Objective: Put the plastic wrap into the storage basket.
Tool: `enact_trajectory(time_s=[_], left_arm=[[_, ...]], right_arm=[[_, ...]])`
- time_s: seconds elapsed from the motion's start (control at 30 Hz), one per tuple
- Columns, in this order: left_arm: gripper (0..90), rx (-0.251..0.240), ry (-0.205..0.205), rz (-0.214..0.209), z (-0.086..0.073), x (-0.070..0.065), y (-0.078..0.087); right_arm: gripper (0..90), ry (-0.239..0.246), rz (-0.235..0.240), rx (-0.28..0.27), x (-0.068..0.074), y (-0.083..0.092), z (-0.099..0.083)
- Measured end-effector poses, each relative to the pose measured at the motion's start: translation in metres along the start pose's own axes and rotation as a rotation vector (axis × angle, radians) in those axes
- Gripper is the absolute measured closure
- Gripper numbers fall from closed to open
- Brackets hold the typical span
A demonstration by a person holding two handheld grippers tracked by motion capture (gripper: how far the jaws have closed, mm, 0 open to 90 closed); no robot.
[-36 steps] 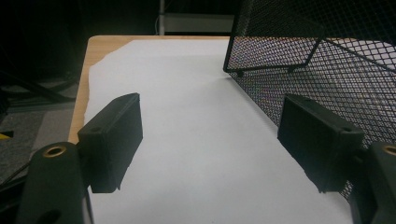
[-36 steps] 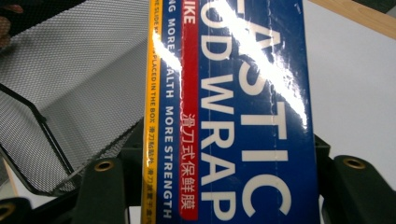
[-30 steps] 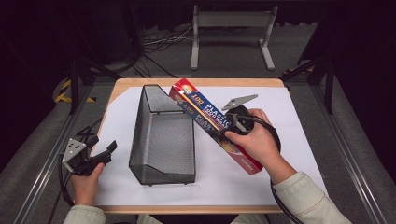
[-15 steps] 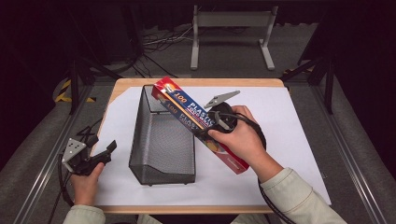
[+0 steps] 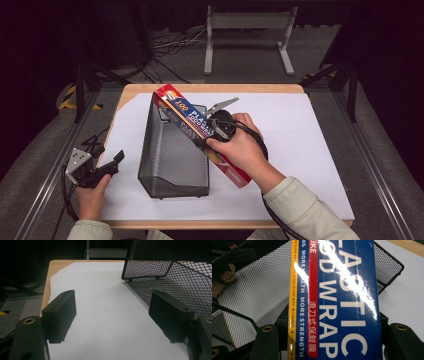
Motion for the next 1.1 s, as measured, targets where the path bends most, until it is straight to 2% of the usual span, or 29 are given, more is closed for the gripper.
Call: enact_trajectory(time_s=[0.33, 0.37, 0.47, 0.6, 0.7, 0.93, 1.0, 1.1], left_arm=[[22.9, 0.001, 0.001, 0.003, 0.0, 0.0, -0.001], [22.9, 0.002, 0.001, 0.003, 0.0, 0.001, -0.001], [23.0, 0.002, 0.002, 0.004, 0.0, 0.001, 0.0], [22.9, 0.003, 0.002, 0.003, -0.001, 0.001, -0.001], [22.9, 0.006, 0.003, 0.0, -0.001, 0.001, -0.001], [23.0, 0.007, 0.003, 0.002, -0.001, 0.001, -0.001], [23.0, 0.008, 0.002, 0.001, -0.001, 0.001, -0.001], [22.9, 0.009, 0.0, 0.002, -0.001, 0.001, -0.001]], right_arm=[[40.5, -0.096, -0.045, 0.026, 0.011, -0.013, 0.006], [40.5, -0.123, -0.059, 0.034, 0.013, -0.017, 0.006], [40.5, -0.147, -0.07, 0.04, 0.013, -0.019, 0.007], [40.5, -0.205, -0.102, 0.06, 0.013, -0.027, 0.008], [40.5, -0.244, -0.096, 0.063, 0.015, -0.032, 0.009], [40.5, -0.292, -0.118, 0.096, 0.019, -0.041, 0.01], [40.5, -0.287, -0.137, 0.096, 0.019, -0.044, 0.01], [40.4, -0.295, -0.137, 0.097, 0.018, -0.047, 0.01]])
Point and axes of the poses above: each handheld gripper's, and its own axes: y roughly backward along the jaws, z roughly out of its top, x roughly to its left, the point moved 5 cm from there along -y, roughly forward along the jaws, and after that the axes turned 12 degrees about -y, right-handed, at the moved point
